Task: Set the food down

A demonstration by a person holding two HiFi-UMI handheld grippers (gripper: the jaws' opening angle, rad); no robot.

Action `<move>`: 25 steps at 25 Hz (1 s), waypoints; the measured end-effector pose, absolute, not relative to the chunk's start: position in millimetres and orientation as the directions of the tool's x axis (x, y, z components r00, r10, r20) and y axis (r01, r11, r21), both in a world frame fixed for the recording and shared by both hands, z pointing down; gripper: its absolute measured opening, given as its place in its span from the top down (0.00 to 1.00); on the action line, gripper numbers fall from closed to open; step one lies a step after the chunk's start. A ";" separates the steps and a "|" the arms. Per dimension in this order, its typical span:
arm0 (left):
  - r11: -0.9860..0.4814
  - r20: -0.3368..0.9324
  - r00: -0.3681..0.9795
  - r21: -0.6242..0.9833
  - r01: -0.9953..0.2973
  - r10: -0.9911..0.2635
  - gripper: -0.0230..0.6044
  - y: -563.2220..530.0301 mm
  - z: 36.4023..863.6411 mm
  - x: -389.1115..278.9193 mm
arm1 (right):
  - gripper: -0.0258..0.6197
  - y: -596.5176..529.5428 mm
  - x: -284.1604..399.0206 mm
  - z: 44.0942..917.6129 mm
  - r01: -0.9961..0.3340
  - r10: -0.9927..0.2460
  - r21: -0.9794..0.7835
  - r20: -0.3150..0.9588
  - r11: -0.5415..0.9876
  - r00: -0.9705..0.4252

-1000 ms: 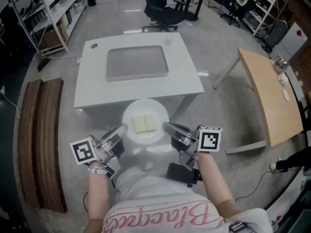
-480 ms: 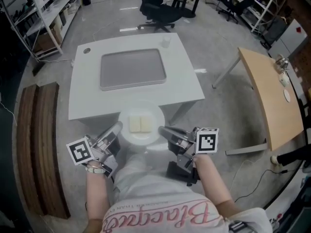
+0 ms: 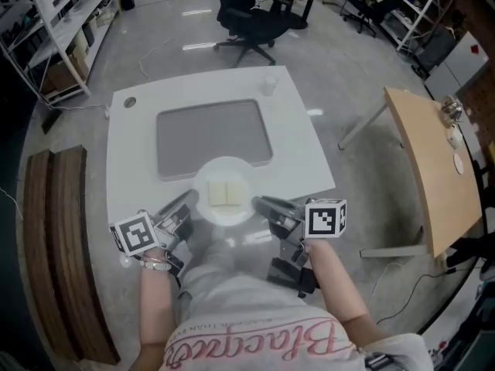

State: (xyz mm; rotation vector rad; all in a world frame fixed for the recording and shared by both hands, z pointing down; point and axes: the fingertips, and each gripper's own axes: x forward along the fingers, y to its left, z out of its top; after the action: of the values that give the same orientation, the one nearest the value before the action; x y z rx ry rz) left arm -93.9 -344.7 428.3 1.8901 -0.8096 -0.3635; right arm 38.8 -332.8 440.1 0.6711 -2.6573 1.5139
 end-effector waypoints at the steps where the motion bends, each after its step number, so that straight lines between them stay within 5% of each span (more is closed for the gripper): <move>1: -0.270 0.135 0.729 0.871 -0.410 -0.672 0.94 -356.6 432.8 -98.3 | 0.90 -344.0 34.4 444.4 -0.387 -0.359 -0.815 0.238 0.431 -0.902; 12: -0.160 0.467 0.659 0.732 -0.662 -0.590 0.91 -469.4 499.0 -127.0 | 0.90 -461.3 6.1 497.2 -0.575 -0.351 -0.733 0.464 0.362 -0.813; 25: 0.007 0.671 0.557 0.642 -0.767 -0.490 0.89 -516.2 575.3 -140.8 | 0.88 -515.8 -7.0 566.8 -0.743 -0.264 -0.622 0.694 0.247 -0.669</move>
State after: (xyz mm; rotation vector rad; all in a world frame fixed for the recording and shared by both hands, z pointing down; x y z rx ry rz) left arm -140.8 -516.2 575.3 1.6434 -1.0748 0.3007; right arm -7.0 -515.8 566.8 0.9164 -2.0738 1.4146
